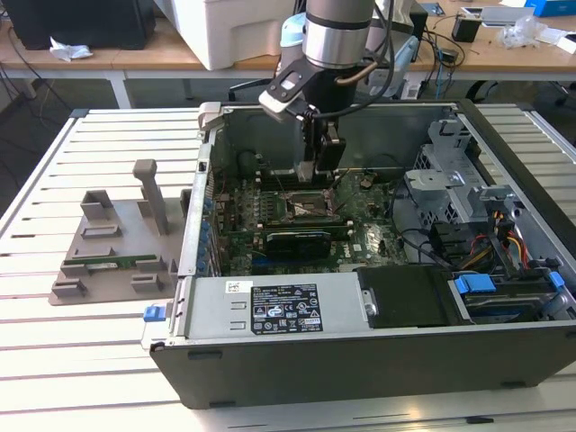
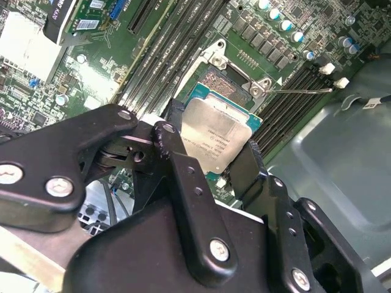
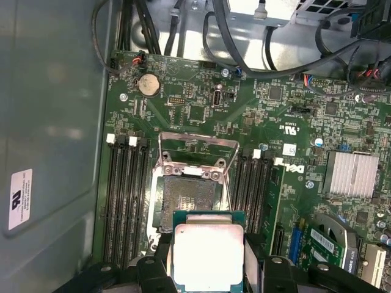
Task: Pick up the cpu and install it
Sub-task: 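Place the cpu into insertion slot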
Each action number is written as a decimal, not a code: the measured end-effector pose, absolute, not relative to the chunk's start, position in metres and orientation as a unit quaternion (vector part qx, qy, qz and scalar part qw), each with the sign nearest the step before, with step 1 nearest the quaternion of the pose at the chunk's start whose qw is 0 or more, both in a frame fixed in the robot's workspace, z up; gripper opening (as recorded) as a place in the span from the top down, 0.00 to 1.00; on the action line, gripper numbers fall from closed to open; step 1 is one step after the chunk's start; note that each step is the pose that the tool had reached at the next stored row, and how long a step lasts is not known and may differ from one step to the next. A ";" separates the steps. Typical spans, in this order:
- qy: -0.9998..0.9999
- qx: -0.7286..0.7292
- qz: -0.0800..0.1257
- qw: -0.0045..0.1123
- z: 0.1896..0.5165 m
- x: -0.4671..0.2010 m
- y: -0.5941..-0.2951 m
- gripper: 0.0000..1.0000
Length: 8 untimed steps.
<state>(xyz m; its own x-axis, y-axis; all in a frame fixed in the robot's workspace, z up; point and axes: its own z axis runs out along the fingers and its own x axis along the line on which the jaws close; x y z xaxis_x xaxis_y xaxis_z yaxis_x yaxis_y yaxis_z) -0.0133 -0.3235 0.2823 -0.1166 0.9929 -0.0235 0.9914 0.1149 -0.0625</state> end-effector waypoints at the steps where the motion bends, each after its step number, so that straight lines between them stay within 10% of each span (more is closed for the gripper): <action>1: -0.747 -0.664 0.031 0.012 0.281 -0.013 -0.323 0.45; 8: -0.747 -0.664 0.031 0.012 0.275 -0.011 -0.320 0.45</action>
<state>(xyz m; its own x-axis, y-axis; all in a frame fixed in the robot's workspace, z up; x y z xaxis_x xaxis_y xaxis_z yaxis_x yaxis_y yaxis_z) -0.0114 -0.3199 0.2750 -0.1168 0.9929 -0.0236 0.9914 0.1152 -0.0626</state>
